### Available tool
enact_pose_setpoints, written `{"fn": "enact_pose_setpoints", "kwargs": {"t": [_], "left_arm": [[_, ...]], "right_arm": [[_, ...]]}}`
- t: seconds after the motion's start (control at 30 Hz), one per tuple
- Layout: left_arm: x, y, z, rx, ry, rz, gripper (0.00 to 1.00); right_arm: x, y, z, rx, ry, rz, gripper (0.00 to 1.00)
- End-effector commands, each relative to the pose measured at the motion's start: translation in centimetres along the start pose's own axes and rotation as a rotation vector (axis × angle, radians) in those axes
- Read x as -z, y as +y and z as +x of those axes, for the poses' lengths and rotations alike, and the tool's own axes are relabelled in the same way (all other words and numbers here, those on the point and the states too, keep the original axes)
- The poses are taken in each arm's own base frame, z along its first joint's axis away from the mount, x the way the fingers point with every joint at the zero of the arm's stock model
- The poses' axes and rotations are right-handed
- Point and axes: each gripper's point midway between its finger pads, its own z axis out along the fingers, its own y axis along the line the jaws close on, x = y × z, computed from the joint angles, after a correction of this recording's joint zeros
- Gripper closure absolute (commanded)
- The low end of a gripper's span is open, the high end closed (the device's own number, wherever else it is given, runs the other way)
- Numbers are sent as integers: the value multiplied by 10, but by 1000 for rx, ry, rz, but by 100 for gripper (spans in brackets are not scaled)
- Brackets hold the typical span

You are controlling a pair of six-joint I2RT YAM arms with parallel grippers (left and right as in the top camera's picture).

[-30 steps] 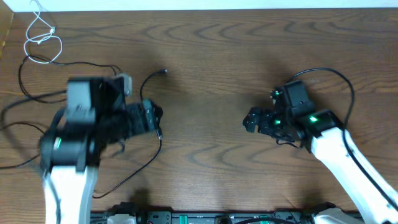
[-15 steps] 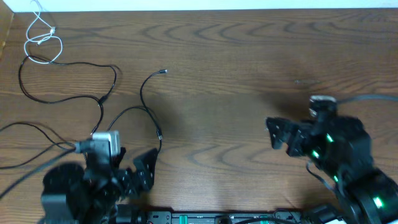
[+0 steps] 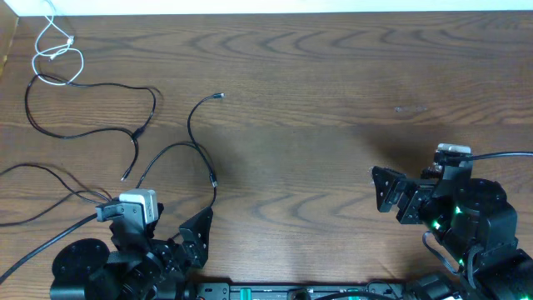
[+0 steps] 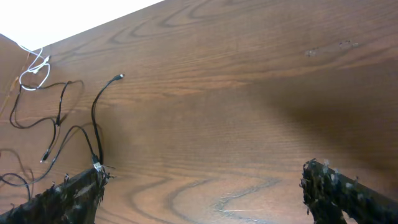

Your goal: Untangle cables

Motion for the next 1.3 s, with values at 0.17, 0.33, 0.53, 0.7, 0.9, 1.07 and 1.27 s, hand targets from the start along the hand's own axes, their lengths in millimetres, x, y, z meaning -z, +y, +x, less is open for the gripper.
{"fn": "enact_pose_setpoints", "kwargs": {"t": [0.17,0.33,0.53,0.7,0.9,1.07,1.27], "left_arm": [[-1,-1,2,-18,7,11,2],[-1,-1,2,-18,7,11,2],[-1,-1,2,-18,7,11,2],[-1,-1,2,-18,7,11,2],[-1,-1,2,-18,7,11,2],[-1,-1,2,-18,7,11,2],[-1,-1,2,-18,7,11,2]], "right_arm": [[1,0,-2,19,-10,9,1],[1,0,-2,19,-10,10,1],[1,-5,6,20,24,28,1],[2,-12,18,20,76,58,1],[2,-13,19,20,77,58,1],[3,-15,17,12,72,68,1],[4,-25,12,-21,47,104,1]]}}
